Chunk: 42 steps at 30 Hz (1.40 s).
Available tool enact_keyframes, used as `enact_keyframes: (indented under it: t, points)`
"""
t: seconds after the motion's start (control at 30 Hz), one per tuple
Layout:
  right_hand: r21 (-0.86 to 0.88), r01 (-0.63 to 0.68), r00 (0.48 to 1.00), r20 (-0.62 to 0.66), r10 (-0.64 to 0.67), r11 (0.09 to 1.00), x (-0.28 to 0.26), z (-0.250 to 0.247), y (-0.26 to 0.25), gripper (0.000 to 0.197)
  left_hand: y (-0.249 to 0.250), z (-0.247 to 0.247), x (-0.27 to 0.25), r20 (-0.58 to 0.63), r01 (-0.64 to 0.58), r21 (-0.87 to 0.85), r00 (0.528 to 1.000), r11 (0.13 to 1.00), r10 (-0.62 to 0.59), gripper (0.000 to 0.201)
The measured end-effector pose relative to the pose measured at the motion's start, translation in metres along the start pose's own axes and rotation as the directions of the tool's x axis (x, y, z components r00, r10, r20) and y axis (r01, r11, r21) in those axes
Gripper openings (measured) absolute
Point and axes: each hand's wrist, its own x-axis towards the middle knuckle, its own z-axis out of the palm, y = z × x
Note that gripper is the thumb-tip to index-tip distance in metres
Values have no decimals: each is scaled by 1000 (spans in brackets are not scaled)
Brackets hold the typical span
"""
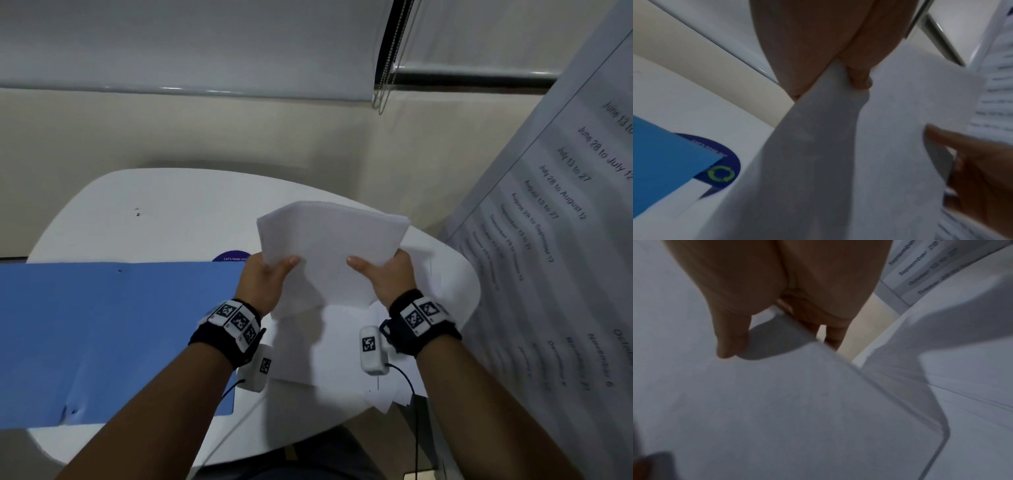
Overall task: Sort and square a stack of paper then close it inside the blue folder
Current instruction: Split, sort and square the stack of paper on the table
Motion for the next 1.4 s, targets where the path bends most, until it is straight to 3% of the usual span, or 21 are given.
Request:
enact_keyframes:
  t: [0.1, 0.17, 0.23, 0.3, 0.4, 0.47, 0.63, 0.73, 0.87, 1.0, 1.13, 1.23, 1.3, 1.4]
  points:
    - [-52, -26, 999, -46, 23, 998, -1, -6, 20, 10, 0, -20, 5, -129, -7, 34, 992, 999, 11, 24]
    - [-265, -156, 979, -172, 112, 952, 0, -17, 45, 27, -6, -40, 7, -172, 9, 58, 985, 998, 1, 28]
    - [-472, -335, 937, -261, 233, 816, -3, -19, 71, 51, -14, -59, 5, -195, 50, 90, 980, 995, -32, 29]
    - [-624, -430, 902, -275, 333, 652, -9, -9, 88, 80, -26, -73, 1, -210, 91, 87, 975, 992, -71, 30]
    - [-778, -454, 859, -253, 446, 433, -15, 14, 97, 113, -37, -87, -7, -213, 132, 83, 971, 988, -111, 34]
    - [-818, -450, 847, -266, 460, 357, -14, 22, 102, 121, -42, -94, -9, -210, 152, 90, 969, 984, -130, 32]
    - [-772, -552, 780, -344, 522, 316, 1, 28, 101, 129, -41, -100, -12, -244, 170, 26, 957, 985, -159, 18]
    - [-679, -620, 750, -367, 551, 393, 8, 27, 102, 124, -39, -102, -14, -245, 157, -5, 957, 988, -154, 17]
    - [-593, -572, 812, -312, 493, 567, 5, 27, 105, 85, -39, -106, -14, -248, 158, -37, 955, 987, -162, 17]
    - [-514, -546, 838, -315, 446, 662, 10, 9, 102, 68, -40, -107, -11, -254, 167, -50, 951, 985, -174, 16]
    - [-596, -620, 785, -485, 386, 511, 14, -21, 99, 52, -38, -105, -10, -253, 160, -58, 952, 985, -170, 20]
    - [-658, -616, 783, -455, 423, 433, 3, -35, 103, 51, -34, -98, -11, -248, 155, -71, 954, 985, -168, 22]
    - [-605, -646, 760, -457, 462, 465, -8, -39, 100, 40, -31, -95, -11, -240, 148, -66, 957, 987, -160, 21]
    - [-560, -670, 739, -565, 367, 487, -5, -42, 103, 42, -26, -90, -11, -235, 138, -67, 960, 988, -150, 20]
